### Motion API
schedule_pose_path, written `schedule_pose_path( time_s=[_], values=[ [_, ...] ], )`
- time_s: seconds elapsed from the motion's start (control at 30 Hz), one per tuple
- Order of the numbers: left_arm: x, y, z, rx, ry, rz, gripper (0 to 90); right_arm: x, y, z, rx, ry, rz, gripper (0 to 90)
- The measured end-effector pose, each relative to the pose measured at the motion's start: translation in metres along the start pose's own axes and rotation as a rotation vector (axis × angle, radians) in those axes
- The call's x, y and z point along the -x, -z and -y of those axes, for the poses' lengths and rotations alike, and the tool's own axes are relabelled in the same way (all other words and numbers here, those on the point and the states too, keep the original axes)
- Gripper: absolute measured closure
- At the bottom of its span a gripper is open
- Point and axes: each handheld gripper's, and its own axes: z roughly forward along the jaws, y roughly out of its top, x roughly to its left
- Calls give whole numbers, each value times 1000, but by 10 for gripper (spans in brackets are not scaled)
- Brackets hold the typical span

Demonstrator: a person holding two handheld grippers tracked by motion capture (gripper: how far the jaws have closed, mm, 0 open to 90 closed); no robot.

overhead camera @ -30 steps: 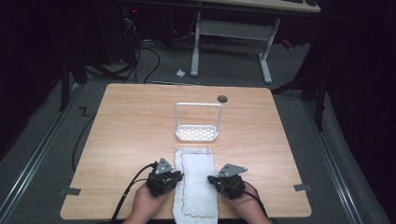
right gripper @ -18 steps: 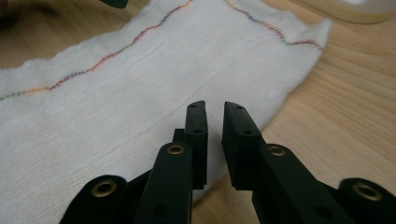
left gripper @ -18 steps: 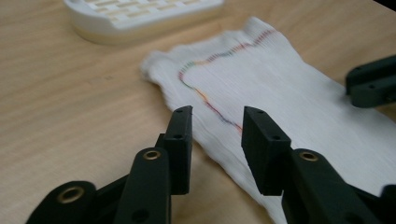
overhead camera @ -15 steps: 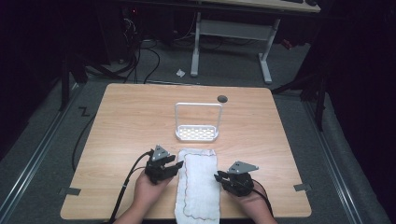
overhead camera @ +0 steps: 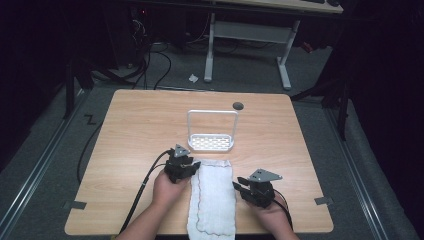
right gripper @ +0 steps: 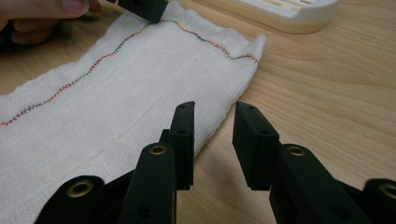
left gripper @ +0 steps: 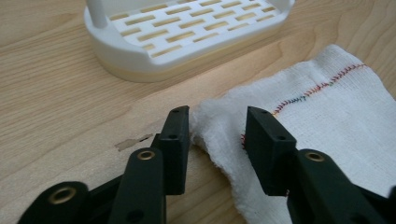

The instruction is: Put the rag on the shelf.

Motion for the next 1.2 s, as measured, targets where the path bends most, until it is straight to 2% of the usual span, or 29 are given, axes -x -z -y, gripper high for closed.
schedule_pose_path(
  time_s=[0.07,0.17,0.23,0.3,0.33,0.5,0.53,0.6,0.63,0.7,0.77,0.87,0.93,1.2],
  values=[
    [2,-1,0,-1,-2,21,629,2,0,0,0,-7,2,684],
    [9,-1,1,-6,-47,-1,679,3,-1,1,1,-15,-2,627],
    [9,-1,2,-8,-48,13,708,3,-2,1,3,-15,-1,610],
    [8,-1,2,-11,-29,38,786,3,-3,2,8,-11,2,585],
    [8,-1,2,-11,-29,38,799,3,-3,2,8,-11,2,585],
    [3,-1,2,-11,12,61,809,4,-7,-4,26,-17,11,530],
    [3,-1,2,-9,20,60,812,8,-13,-17,33,-17,30,503],
    [3,-1,2,-8,17,58,812,11,-15,-23,35,-30,33,496],
    [3,-1,2,-9,19,59,812,16,-24,-36,30,-58,35,496],
    [2,-1,2,-9,23,63,812,19,-36,-45,10,-64,57,514],
    [2,-1,2,-9,23,63,812,21,-47,-49,-5,-80,49,529],
    [2,-1,2,-9,25,66,812,22,-59,-48,-50,-67,62,559],
    [2,-1,2,-9,26,67,811,24,-64,-46,-74,-72,49,559],
    [2,-1,2,-8,22,62,811,25,-67,-43,-66,-86,31,582]
  ],
)
